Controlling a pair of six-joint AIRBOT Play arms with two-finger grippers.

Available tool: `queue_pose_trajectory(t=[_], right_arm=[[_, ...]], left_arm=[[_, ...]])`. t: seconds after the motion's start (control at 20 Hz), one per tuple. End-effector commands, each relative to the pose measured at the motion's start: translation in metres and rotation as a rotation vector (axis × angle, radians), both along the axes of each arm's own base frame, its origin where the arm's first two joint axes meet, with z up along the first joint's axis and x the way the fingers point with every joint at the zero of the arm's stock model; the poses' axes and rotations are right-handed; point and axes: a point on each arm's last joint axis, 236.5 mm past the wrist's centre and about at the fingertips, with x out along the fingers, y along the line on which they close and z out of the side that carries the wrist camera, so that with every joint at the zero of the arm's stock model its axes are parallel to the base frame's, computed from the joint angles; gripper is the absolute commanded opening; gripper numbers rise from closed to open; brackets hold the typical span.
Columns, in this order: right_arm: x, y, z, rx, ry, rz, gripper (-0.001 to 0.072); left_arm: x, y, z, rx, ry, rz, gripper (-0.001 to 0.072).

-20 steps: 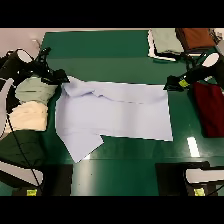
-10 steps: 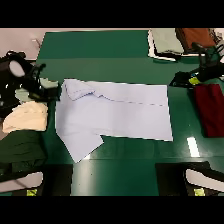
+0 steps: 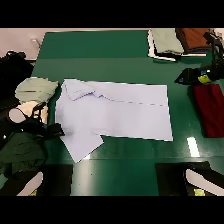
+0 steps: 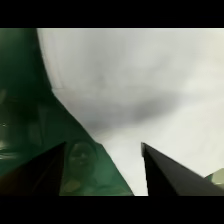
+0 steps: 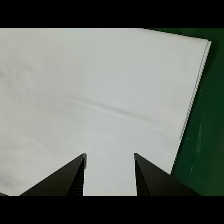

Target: Fold the shirts.

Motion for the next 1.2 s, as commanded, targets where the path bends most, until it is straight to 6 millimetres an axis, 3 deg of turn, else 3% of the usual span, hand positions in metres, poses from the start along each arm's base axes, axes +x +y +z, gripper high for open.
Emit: queue_pose_trajectory(t=[0.0,0.3,0.4,0.45,0.55,0.65,0.7,0.75,0.8,0.95,1.05,1.15], right_arm=[[-0.003,0.000,0.001,0.001,0.005,0.003,0.0360],[-0.011,-0.001,-0.003,-0.002,0.042,0.010,0.0360],[-0.024,-0.011,-0.008,-0.005,0.099,0.010,0.0360],[-0.029,-0.019,-0.011,-0.011,0.124,-0.001,0.0360],[-0.047,-0.037,-0.024,0.002,0.198,-0.047,0.0360],[-0.074,-0.054,-0.058,0.032,0.295,-0.111,0.0360],[-0.092,-0.061,-0.079,0.055,0.351,-0.154,0.0387],[-0.115,-0.066,-0.105,0.089,0.427,-0.205,0.0473],[-0.138,-0.068,-0.130,0.129,0.506,-0.246,0.0513],[-0.192,-0.057,-0.190,0.253,0.664,-0.333,0.0501],[-0.201,-0.042,-0.210,0.318,0.675,-0.358,0.0446],[-0.201,-0.030,-0.221,0.350,0.664,-0.369,0.0446]], left_arm=[[-0.012,-0.019,-0.013,-0.082,0.007,0.039,0.0543],[0.013,-0.022,-0.015,-0.112,-0.093,0.114,0.0540],[0.013,-0.022,-0.014,-0.109,-0.096,0.102,0.0134],[0.013,-0.022,-0.013,-0.107,-0.101,0.080,0.0032],[0.012,-0.024,-0.008,-0.111,-0.098,0.053,0.0024],[0.015,-0.024,-0.001,-0.110,-0.117,0.014,0.0023],[0.019,-0.024,0.002,-0.110,-0.127,0.011,0.0023],[0.022,-0.024,0.006,-0.108,-0.141,0.002,0.0023],[0.025,-0.024,0.009,-0.109,-0.150,0.002,0.0023],[0.029,-0.024,0.011,-0.108,-0.165,0.006,0.0023],[0.029,-0.024,0.011,-0.108,-0.166,0.008,0.0023],[0.029,-0.024,0.011,-0.110,-0.164,0.008,0.0023]])
